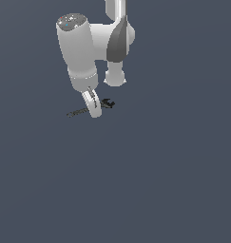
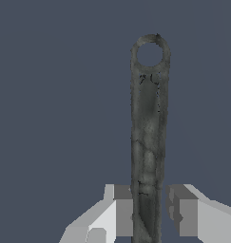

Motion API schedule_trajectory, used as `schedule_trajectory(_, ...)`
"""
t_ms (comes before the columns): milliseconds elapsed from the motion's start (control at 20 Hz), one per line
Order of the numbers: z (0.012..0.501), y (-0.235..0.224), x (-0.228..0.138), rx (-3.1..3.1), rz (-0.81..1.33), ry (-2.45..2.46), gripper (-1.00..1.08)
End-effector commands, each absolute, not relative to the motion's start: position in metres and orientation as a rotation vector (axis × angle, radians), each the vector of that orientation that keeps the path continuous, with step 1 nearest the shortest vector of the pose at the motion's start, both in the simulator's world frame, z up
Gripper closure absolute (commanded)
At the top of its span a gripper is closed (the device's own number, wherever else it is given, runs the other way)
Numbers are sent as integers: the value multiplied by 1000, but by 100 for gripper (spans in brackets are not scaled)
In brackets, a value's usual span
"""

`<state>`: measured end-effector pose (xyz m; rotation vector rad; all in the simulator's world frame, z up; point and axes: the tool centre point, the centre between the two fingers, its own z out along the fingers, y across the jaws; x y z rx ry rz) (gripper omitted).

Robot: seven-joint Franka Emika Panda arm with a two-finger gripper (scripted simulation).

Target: Pick up the object and move it to a goal position.

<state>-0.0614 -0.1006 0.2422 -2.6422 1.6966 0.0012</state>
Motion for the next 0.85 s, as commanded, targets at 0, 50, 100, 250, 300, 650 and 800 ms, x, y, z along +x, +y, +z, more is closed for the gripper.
schedule_trajectory(0,265,-116,-64,-2644,2,1696,108)
schedule_trajectory(50,273,-121,-65,-2644,2,1696,108)
schedule_trajectory(100,280,-127,-65,-2644,2,1696,108)
schedule_trajectory(250,300,-140,-66,-2645,1,1695,108)
schedule_trajectory(300,305,-143,-67,-2645,1,1695,108)
schedule_trajectory(650,328,-159,-66,-2646,0,1694,108)
schedule_trajectory(800,330,-160,-66,-2646,0,1693,108)
